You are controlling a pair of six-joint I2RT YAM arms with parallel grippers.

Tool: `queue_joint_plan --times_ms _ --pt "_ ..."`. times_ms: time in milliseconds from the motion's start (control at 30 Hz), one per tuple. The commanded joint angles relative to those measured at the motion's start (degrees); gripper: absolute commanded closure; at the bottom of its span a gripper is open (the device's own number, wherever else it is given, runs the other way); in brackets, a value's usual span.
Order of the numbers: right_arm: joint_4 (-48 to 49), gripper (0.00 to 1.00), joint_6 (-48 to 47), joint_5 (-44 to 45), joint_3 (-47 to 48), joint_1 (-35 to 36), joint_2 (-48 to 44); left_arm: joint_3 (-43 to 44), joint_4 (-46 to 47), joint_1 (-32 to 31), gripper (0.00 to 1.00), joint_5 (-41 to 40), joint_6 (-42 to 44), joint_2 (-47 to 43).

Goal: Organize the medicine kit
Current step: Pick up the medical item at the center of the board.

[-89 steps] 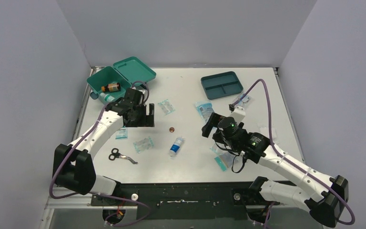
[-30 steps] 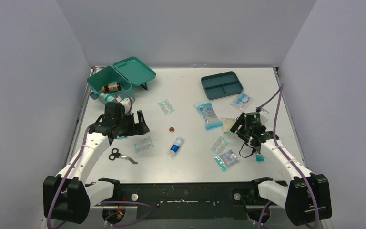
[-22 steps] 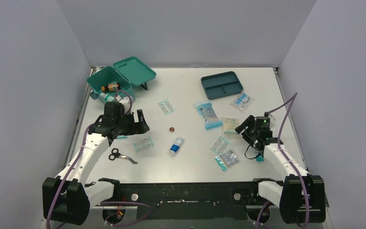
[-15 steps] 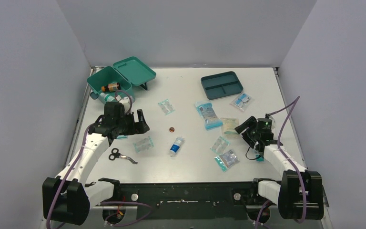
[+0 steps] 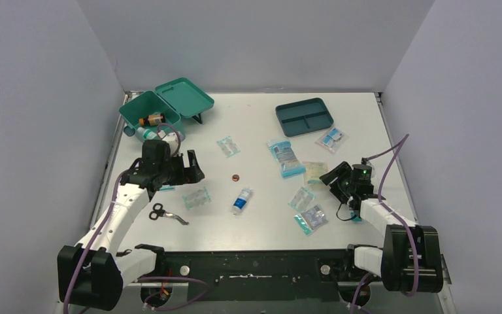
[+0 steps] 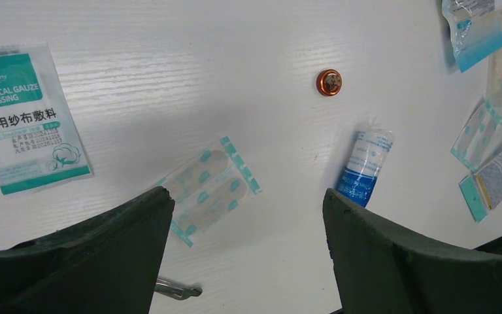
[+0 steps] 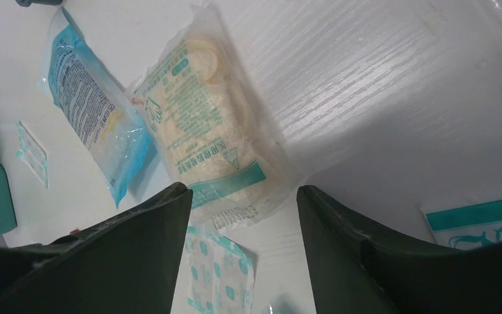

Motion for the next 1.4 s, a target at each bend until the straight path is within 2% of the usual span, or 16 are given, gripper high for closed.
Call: queue_joint_plan --times_ms 0,267,433,533,833,1100,1367 --pt "4.22 0.40 -0.65 -0.54 -0.38 -0.22 1.17 0.34 2.02 -0.20 0.18 -0.44 0.64 -1.76" --pt "6.98 0.42 -1.50 -0.79 -0.75 -0.27 4.22 0.64 1.58 -0.16 0.18 -1.54 0.79 -2.37" --pt "9.32 0.48 -1.38 -0.73 -1.53 -0.31 5.73 0.50 1.36 -0.12 0.18 -2.00 0.82 -2.84" --pt "9.82 0.58 -1.94 0.09 -1.66 -0.31 6.04 0.50 1.36 -0.05 0.17 -2.22 0.90 -3.40" --pt "9.68 1.00 -4.76 -0.48 -0.75 -0.49 0.86 0.38 1.15 -0.15 0.15 -2.92 0.82 -4.59" --pt "2.30 1.00 -6.19 -0.91 2.36 -0.49 -8.91 1.49 0.01 -0.15 0.13 -3.54 0.37 -5.27" --pt "-10.61 1.00 -7.08 -0.87 9.88 -0.24 -15.71 1.46 1.78 -0.28 0.14 0.09 -1.12 -3.28"
